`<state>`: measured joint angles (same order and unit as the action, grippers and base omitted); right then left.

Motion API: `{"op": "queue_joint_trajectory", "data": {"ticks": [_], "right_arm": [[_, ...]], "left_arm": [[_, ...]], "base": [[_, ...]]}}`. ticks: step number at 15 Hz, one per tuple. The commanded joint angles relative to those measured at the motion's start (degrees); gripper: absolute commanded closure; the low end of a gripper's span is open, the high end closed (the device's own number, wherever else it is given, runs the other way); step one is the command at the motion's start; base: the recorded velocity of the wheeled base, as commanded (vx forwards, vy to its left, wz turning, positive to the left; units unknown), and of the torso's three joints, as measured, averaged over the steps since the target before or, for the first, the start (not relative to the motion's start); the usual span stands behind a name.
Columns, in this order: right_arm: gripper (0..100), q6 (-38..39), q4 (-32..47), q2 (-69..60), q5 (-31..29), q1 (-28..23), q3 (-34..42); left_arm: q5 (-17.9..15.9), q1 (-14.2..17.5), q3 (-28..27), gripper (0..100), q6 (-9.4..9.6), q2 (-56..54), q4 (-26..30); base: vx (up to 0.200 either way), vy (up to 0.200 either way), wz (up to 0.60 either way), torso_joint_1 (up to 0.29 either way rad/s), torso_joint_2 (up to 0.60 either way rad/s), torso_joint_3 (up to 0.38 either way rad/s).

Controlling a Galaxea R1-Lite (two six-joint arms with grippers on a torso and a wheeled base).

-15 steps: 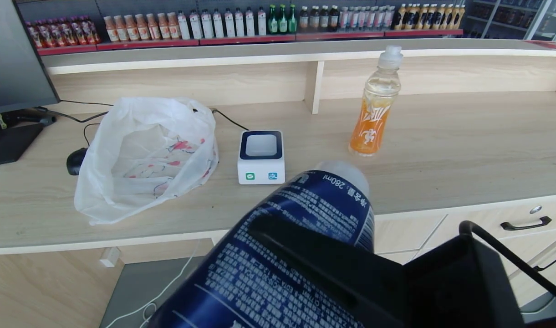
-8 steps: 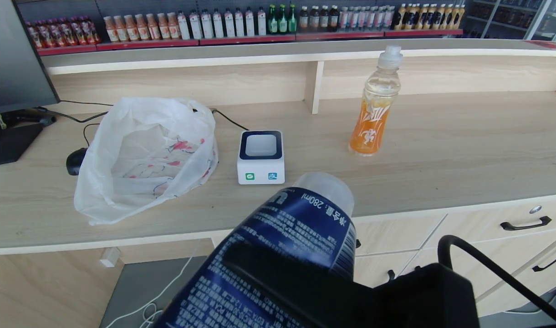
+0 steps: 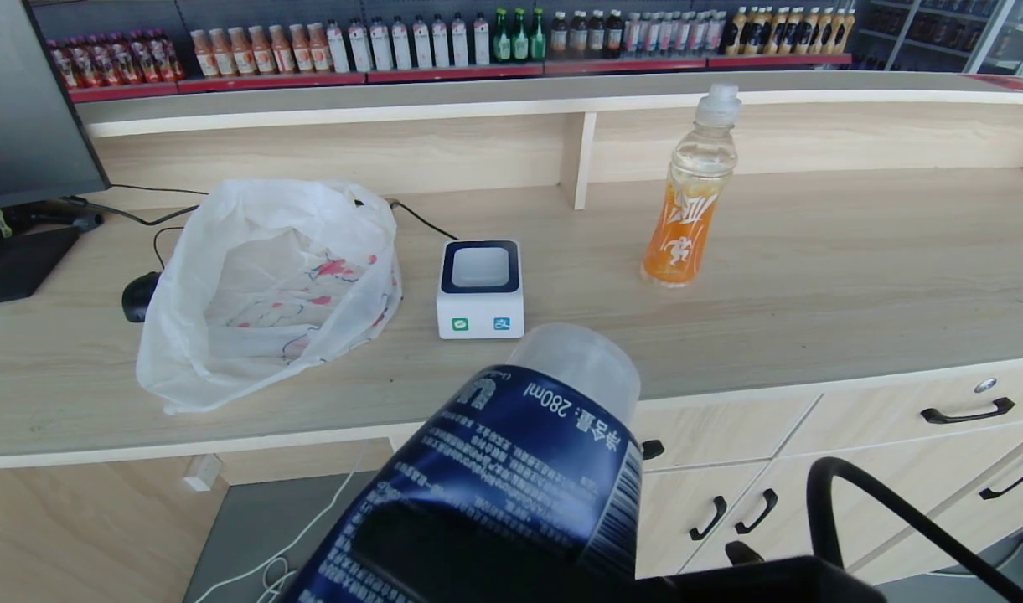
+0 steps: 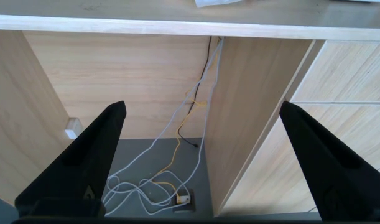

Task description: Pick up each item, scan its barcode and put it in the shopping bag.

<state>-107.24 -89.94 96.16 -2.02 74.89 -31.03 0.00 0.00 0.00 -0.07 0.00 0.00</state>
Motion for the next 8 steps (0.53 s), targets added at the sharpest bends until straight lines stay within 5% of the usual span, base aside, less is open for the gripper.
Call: {"op": "queue_joint_trajectory", "data": {"ticks": [1, 8], "right_arm": [[100, -0.3, -0.1, 0.1, 0.4, 0.2, -0.1], [100, -4.1, -0.1, 0.1, 1.5, 0.1, 0.1]], "left_arm": [[0.0, 0.0, 0.0, 0, -0.01, 0.0, 0.0], [0.0, 0.0, 0.0, 0, -0.01, 0.0, 0.0]], "base": [[0.000, 0.000, 0.00, 0.000, 0.00, 0.000], [0.000, 0.000, 0.00, 0.000, 0.00, 0.000]]}}
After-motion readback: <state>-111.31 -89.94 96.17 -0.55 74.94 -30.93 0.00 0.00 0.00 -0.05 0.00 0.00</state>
